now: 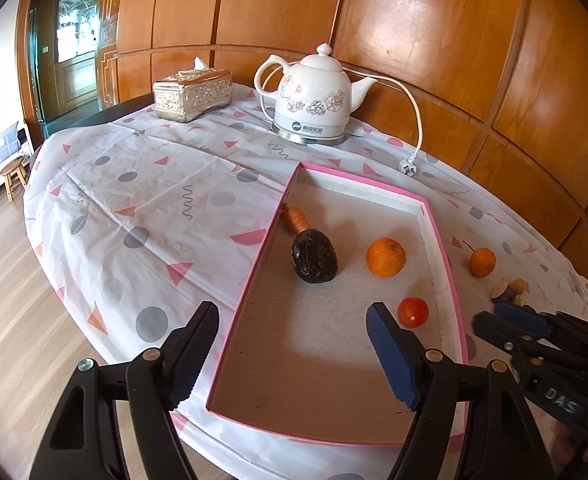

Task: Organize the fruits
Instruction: 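Carry the tomato with the right gripper into the tray and release, then reach the left gripper to the round tan grainy disc and grasp it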

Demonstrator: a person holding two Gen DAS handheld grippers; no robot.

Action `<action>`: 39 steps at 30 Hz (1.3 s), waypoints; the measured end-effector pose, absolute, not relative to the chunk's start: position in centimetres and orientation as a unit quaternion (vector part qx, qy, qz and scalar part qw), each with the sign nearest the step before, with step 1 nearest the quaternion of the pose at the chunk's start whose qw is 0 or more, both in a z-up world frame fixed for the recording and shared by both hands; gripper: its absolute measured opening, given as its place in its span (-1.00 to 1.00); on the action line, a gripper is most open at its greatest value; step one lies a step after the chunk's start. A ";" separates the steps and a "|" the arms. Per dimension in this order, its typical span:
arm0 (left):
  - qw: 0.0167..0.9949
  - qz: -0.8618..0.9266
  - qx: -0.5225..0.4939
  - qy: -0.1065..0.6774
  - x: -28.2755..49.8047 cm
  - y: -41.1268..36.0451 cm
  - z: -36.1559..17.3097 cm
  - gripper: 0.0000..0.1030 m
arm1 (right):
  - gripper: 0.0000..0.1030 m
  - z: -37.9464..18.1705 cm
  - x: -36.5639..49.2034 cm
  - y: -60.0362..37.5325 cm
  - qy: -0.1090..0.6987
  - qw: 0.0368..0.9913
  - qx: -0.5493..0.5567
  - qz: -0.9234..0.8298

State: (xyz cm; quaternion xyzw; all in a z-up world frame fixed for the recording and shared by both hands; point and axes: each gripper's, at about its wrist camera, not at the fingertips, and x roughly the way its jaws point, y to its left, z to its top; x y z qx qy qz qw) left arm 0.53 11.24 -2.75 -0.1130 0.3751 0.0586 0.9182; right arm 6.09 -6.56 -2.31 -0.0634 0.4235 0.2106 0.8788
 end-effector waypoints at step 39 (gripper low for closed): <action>0.906 -0.113 0.015 0.408 3.9 0.5 -1.0 0.49 | -0.26 -4.9 -1.4 -28.6 0.428 0.897 0.061 -0.093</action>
